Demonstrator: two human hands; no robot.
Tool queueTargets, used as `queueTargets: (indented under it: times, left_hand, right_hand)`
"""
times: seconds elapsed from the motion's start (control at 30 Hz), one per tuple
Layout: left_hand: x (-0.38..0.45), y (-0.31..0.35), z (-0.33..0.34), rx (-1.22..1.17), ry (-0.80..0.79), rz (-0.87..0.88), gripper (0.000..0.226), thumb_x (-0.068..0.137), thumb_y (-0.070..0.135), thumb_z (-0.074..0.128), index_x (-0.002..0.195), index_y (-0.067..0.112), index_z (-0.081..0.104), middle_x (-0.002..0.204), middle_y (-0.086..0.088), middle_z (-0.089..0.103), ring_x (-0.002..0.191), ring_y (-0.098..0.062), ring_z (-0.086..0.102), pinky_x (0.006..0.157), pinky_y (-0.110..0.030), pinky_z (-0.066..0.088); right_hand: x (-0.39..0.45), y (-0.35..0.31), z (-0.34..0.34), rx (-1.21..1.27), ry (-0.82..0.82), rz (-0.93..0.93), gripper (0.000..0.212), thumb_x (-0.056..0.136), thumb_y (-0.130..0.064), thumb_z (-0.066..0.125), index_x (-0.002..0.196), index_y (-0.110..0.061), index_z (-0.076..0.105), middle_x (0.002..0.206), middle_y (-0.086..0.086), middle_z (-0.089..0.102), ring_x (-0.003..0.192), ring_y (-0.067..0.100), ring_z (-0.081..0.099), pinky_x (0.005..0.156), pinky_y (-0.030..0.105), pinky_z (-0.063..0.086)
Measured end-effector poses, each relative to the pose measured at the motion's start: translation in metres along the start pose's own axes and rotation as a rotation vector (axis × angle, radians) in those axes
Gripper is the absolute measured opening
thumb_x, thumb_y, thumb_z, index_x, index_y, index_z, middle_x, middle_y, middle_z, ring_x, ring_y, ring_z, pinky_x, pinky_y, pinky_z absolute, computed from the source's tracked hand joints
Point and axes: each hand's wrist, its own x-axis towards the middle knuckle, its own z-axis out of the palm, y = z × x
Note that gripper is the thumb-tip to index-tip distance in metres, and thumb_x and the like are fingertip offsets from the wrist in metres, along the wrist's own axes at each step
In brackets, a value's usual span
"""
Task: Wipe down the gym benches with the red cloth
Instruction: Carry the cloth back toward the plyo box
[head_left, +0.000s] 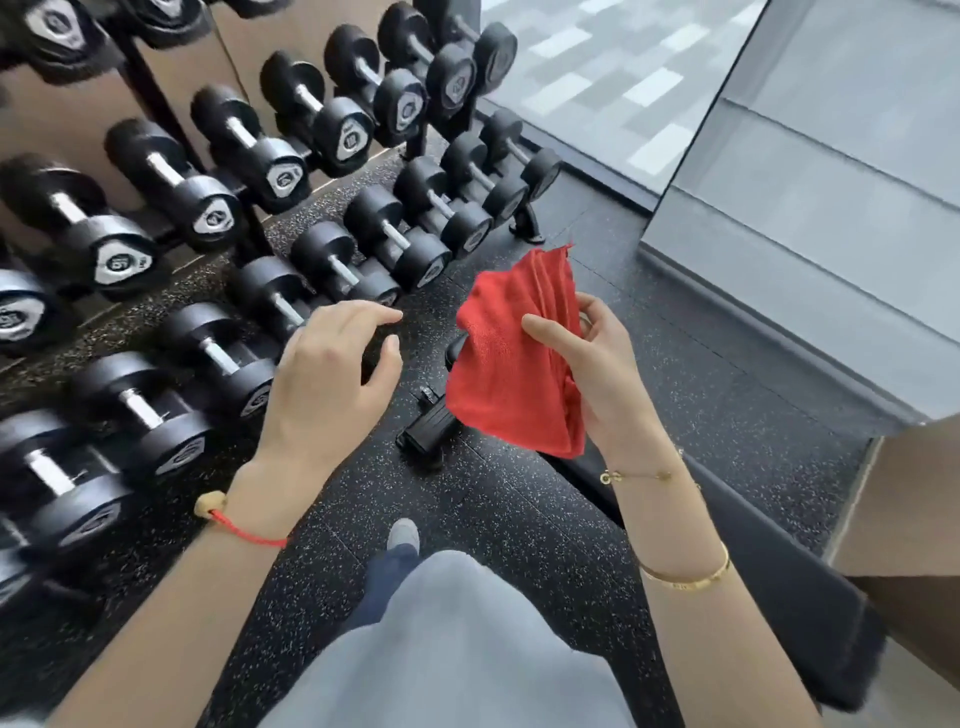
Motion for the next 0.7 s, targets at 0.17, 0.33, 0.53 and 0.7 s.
queueTargets:
  times: [0.17, 0.33, 0.53, 0.7]
  left_hand:
    - [-0.047, -0.037, -0.049, 0.055, 0.139, -0.134, 0.025, 0.093, 0.023, 0.052, 0.114, 0.018, 0.064, 0.116, 0.001, 0.066, 0.11, -0.02, 0.057, 0.1, -0.037, 0.046]
    - [-0.113, -0.085, -0.105, 0.153, 0.25, -0.303, 0.026, 0.093, 0.024, 0.051, 0.114, 0.018, 0.064, 0.116, 0.001, 0.066, 0.107, -0.019, 0.057, 0.098, -0.033, 0.044]
    - [-0.215, -0.148, -0.187, 0.266, 0.342, -0.511, 0.022, 0.093, 0.02, 0.054, 0.113, 0.017, 0.063, 0.115, 0.002, 0.066, 0.108, -0.019, 0.056, 0.099, -0.029, 0.041]
    - [-0.302, -0.197, -0.256, 0.363, 0.391, -0.678, 0.024, 0.092, 0.018, 0.057, 0.115, 0.016, 0.064, 0.117, -0.001, 0.065, 0.112, -0.019, 0.055, 0.098, -0.032, 0.042]
  right_hand:
    - [-0.017, 0.005, 0.066, -0.085, -0.164, 0.002, 0.051, 0.074, -0.015, 0.082, 0.118, -0.011, 0.056, 0.112, 0.012, 0.07, 0.105, 0.031, 0.067, 0.093, 0.051, 0.053]
    - [-0.043, 0.025, 0.151, -0.157, -0.358, 0.002, 0.047, 0.074, -0.013, 0.082, 0.115, -0.01, 0.058, 0.11, 0.014, 0.07, 0.1, 0.029, 0.068, 0.095, 0.051, 0.052]
    - [-0.104, 0.064, 0.281, -0.229, -0.585, 0.015, 0.047, 0.075, -0.013, 0.081, 0.116, -0.007, 0.059, 0.109, 0.015, 0.071, 0.099, 0.029, 0.069, 0.096, 0.051, 0.052]
    - [-0.172, 0.105, 0.387, -0.229, -0.763, 0.055, 0.046, 0.077, -0.013, 0.079, 0.118, -0.006, 0.059, 0.115, 0.02, 0.067, 0.104, 0.032, 0.066, 0.098, 0.052, 0.05]
